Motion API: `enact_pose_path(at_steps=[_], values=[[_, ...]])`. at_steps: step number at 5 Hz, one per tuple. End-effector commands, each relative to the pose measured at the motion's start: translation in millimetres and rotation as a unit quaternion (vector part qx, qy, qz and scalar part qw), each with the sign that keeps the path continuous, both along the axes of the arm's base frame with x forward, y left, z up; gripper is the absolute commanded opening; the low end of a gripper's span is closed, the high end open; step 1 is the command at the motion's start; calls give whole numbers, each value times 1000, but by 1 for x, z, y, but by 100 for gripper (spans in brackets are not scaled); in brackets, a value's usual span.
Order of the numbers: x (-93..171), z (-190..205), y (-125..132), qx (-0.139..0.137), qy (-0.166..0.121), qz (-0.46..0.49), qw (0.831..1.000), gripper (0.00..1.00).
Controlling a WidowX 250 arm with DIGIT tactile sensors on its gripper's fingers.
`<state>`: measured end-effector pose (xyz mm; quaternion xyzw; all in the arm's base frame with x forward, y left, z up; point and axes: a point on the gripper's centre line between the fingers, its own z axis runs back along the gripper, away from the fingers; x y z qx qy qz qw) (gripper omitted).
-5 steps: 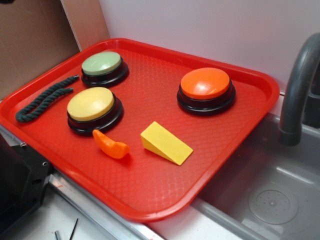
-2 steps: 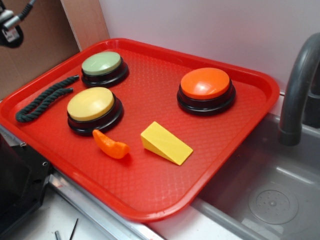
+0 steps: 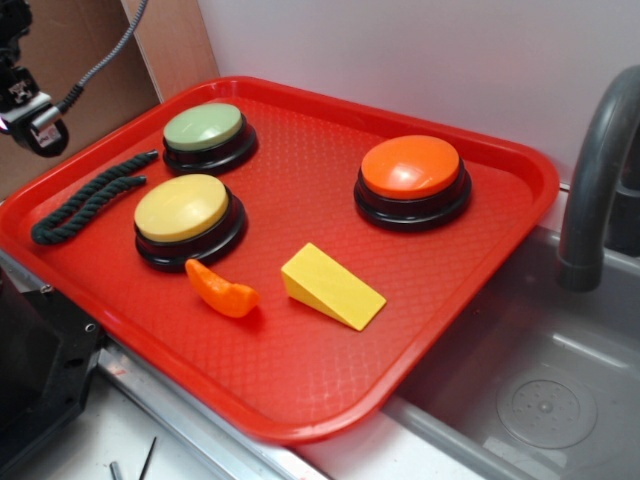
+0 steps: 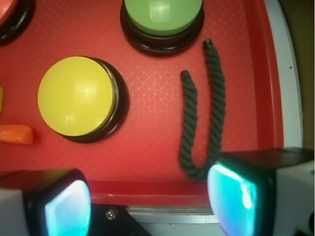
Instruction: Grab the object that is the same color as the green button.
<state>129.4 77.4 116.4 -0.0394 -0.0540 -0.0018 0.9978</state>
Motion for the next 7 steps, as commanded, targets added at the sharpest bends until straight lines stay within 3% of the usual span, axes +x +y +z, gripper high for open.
enact_pose_path(at_steps=[1,2,3,4,6,7], values=[[5,5,2,4,-9,-1,1000,100],[-10,-30,35,11,-14,9,1000,100],[-15,-53,46,42,2,-31,999,100],[-17,-59,47,52,1,-68,996,100],[-2,-100,47,29,33,-103,994,100],[4,-108,44,25,35,-98,994,100]])
